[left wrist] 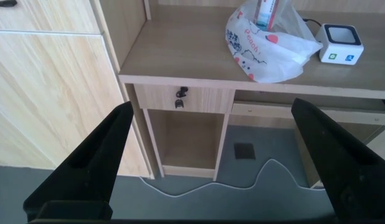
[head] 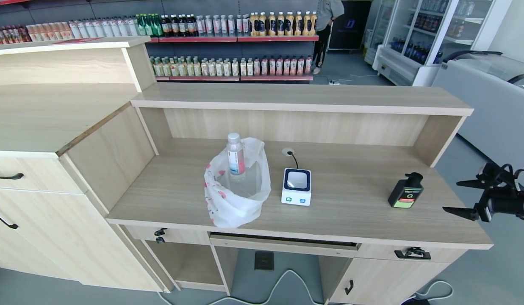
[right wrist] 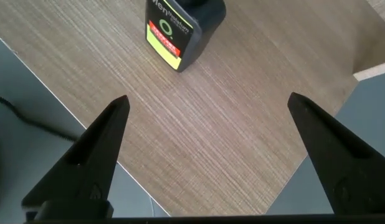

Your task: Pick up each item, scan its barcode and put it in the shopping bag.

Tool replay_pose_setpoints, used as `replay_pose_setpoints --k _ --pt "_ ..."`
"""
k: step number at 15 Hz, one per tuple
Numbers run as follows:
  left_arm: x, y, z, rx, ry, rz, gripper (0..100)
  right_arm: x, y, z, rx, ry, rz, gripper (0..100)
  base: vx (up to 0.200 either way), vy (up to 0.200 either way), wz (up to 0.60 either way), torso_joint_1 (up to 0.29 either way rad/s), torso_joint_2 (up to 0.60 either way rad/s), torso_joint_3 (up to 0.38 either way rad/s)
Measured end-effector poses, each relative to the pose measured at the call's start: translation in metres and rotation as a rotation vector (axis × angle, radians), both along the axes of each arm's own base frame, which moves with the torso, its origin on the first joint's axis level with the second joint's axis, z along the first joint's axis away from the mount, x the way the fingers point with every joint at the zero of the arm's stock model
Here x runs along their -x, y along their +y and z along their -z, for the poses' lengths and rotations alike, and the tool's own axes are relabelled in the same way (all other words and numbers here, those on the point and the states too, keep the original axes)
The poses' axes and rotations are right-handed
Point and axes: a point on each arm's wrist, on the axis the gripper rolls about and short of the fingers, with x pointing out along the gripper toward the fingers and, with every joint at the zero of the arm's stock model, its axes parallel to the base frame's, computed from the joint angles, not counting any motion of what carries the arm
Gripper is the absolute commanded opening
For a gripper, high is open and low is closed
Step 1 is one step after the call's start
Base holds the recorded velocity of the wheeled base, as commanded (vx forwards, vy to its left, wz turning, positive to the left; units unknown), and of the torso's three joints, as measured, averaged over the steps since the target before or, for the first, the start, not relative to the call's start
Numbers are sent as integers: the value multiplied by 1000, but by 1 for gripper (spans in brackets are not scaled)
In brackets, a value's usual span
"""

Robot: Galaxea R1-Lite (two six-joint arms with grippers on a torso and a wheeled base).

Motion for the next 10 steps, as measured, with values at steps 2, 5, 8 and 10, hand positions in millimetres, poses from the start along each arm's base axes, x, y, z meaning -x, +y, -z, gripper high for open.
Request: replay_pose_setpoints --k 2,5,8,10 --pt "0 0 0 0 0 0 100 -9 2 6 -1 2 -16 100 0 0 0 0 0 0" --pt "0 0 0 0 0 -1 100 -29 12 11 9 -14 -58 100 0 0 0 0 0 0" --pt "0 0 0 0 0 -1 100 -47 20 17 17 -28 -94 100 0 0 0 0 0 0" --pt "0 0 0 0 0 0 100 -57 28 24 20 -28 -121 100 0 0 0 0 0 0"
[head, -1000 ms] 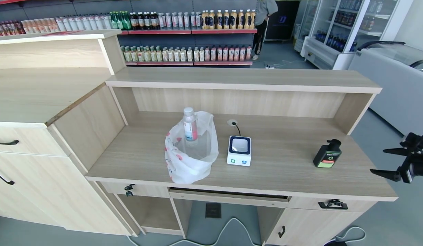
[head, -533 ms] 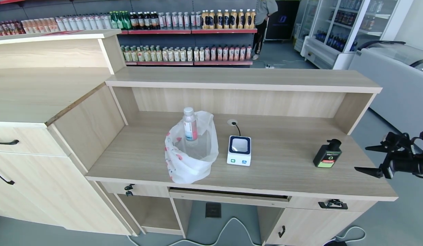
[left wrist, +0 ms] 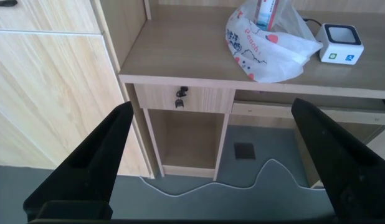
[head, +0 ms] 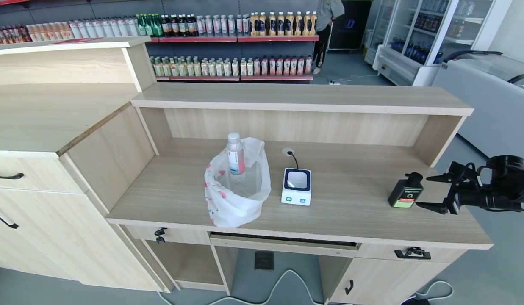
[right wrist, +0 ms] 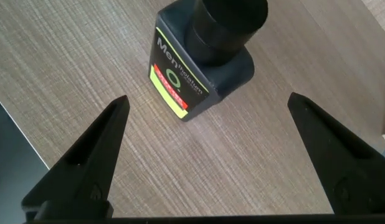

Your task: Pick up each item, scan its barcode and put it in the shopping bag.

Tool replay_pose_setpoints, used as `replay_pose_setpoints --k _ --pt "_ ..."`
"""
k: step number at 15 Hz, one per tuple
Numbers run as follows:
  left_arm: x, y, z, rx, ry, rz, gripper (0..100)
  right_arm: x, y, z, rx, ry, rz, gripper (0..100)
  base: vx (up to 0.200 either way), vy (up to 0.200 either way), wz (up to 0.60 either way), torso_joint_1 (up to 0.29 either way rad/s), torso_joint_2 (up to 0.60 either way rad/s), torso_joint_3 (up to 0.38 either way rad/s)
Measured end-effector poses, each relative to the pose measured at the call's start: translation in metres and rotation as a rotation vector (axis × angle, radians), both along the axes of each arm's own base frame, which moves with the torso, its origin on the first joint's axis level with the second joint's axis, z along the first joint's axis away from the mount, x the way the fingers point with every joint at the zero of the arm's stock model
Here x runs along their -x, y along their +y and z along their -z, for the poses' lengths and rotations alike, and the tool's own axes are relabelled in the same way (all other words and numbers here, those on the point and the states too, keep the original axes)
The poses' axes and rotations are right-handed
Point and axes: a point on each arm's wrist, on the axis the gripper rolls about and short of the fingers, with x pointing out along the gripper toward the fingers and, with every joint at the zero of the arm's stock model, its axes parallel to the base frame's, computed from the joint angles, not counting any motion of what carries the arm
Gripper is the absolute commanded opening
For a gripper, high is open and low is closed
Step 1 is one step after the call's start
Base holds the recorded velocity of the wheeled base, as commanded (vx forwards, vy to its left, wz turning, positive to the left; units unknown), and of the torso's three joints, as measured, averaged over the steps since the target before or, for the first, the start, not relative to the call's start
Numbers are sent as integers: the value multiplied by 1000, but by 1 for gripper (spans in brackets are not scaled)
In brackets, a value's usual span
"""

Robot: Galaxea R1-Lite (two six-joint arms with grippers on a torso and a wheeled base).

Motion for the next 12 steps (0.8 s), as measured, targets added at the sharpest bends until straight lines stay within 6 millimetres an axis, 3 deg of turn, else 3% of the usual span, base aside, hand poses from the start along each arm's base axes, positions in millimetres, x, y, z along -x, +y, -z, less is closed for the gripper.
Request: replay_pose_setpoints --k 4,5,12 --pt "0 0 0 0 0 -1 100 -17 14 10 3 -3 -42 100 0 0 0 0 0 0" --pt "0 0 0 0 0 -1 100 -19 16 13 2 -1 -47 0 0 0 0 0 0 0" --pt "0 0 0 0 0 -1 100 -29 34 23 7 22 -76 0 0 0 0 0 0 0"
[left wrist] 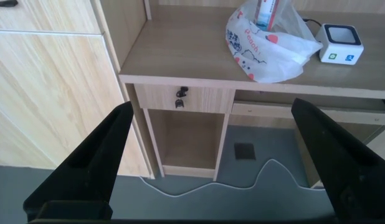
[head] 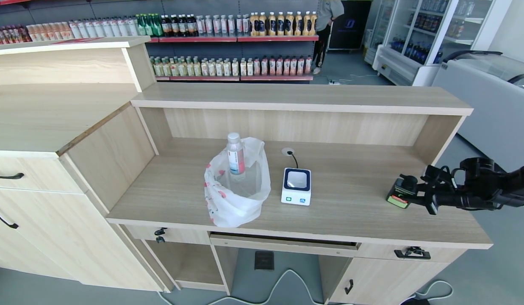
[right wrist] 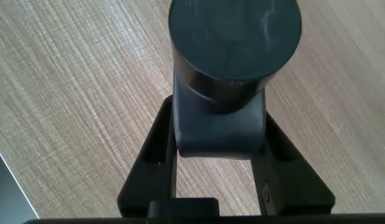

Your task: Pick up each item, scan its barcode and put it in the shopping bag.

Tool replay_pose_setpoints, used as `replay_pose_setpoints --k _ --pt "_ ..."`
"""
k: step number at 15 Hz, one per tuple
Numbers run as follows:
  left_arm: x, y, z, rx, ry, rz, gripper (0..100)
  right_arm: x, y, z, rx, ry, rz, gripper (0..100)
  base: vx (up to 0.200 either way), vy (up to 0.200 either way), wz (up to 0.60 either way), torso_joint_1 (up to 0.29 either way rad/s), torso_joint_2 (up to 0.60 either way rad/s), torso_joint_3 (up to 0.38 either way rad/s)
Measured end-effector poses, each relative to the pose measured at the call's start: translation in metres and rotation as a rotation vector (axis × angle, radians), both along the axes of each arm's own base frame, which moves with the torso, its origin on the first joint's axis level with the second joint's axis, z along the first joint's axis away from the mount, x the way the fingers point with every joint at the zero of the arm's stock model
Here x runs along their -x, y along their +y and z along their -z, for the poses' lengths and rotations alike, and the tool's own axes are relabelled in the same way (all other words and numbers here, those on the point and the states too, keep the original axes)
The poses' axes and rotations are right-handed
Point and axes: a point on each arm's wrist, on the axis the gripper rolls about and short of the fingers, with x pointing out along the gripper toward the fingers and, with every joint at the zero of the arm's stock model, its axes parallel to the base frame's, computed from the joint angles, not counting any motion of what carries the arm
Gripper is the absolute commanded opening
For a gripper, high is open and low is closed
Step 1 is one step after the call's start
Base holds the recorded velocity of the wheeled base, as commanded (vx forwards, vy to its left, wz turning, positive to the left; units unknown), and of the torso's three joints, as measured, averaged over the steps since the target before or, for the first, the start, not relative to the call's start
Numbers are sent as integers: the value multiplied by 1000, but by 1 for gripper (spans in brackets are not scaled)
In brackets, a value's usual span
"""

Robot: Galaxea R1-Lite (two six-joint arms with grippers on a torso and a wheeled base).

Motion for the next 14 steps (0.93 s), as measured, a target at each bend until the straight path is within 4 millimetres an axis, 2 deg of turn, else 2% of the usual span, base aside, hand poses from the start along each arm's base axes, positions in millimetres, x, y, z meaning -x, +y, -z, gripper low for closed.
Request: replay_pose_setpoints --k 2,4,7,9,12,14 --pt "0 0 0 0 0 0 100 -2 5 -5 29 -18 -2 0 0 0 0 0 0 0" --pt "0 0 0 0 0 0 100 -2 5 -20 81 -84 8 0 0 0 0 0 0 0" --pt "0 0 0 0 0 1 100 18 12 -74 190 -250 -11 0 0 0 0 0 0 0" --pt "0 0 0 0 0 0 100 51 19 -121 293 -371 -37 0 0 0 0 0 0 0" --pt "0 0 0 0 0 0 100 117 45 -186 525 -627 -143 0 0 0 0 0 0 0" --pt "0 0 0 0 0 1 100 164 64 -221 838 -914 -253 0 0 0 0 0 0 0"
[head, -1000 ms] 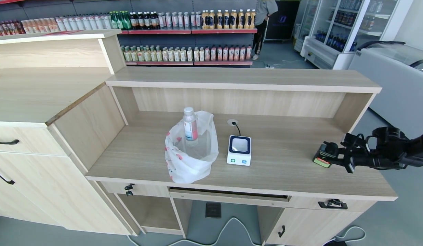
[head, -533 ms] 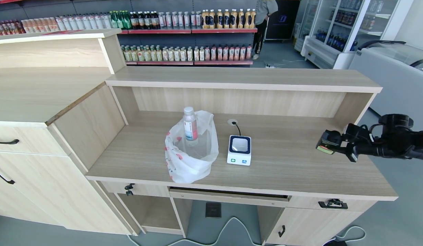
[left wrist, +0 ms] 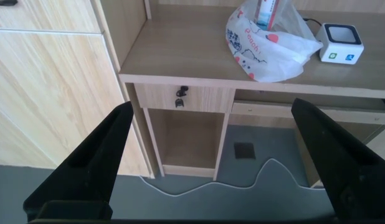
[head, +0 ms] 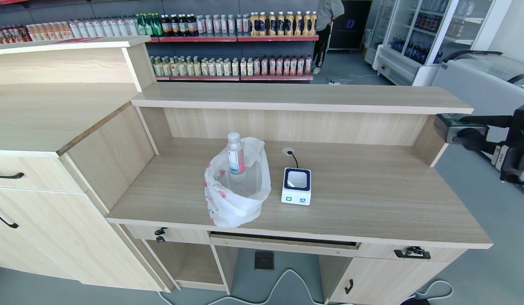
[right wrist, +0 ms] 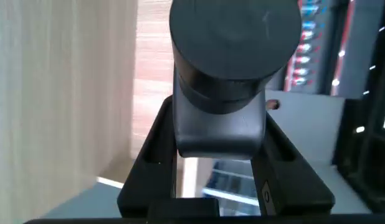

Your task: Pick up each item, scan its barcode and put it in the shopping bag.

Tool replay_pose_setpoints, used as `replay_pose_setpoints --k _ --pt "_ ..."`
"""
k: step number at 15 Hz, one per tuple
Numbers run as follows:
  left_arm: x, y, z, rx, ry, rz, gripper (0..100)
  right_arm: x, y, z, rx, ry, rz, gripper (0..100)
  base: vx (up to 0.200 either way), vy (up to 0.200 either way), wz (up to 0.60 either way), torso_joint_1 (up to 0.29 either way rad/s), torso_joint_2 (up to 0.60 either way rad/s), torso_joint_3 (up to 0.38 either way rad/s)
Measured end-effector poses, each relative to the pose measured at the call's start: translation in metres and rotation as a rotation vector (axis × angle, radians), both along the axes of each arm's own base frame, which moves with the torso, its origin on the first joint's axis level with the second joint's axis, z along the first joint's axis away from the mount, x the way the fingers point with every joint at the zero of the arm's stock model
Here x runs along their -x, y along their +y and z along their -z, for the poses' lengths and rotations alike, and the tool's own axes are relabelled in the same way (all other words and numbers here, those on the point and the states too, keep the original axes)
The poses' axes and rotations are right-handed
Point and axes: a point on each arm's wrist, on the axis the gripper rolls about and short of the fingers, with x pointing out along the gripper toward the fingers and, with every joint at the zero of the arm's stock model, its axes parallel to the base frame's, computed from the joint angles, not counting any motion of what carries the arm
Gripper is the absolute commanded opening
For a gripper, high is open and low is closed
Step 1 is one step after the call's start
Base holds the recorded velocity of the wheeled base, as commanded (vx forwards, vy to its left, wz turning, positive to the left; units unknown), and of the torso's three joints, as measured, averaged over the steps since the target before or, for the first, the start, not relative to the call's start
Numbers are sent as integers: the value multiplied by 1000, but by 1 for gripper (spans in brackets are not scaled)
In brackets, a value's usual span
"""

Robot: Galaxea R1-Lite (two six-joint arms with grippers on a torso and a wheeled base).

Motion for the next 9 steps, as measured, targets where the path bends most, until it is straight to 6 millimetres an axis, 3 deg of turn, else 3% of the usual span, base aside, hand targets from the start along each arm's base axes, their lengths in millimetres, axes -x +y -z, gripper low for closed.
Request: replay_pose_setpoints --k 2,3,5,9 --pt "0 0 0 0 0 -1 100 40 22 -16 309 -291 -98 0 0 0 0 0 0 0" --pt "0 0 0 0 0 0 100 57 37 -14 413 -414 -199 0 0 0 0 0 0 0" --pt "0 0 0 0 0 0 100 84 64 -8 557 -665 -407 0 0 0 0 0 0 0" --pt "0 0 0 0 0 0 100 132 103 -18 682 -1072 -536 0 0 0 0 0 0 0"
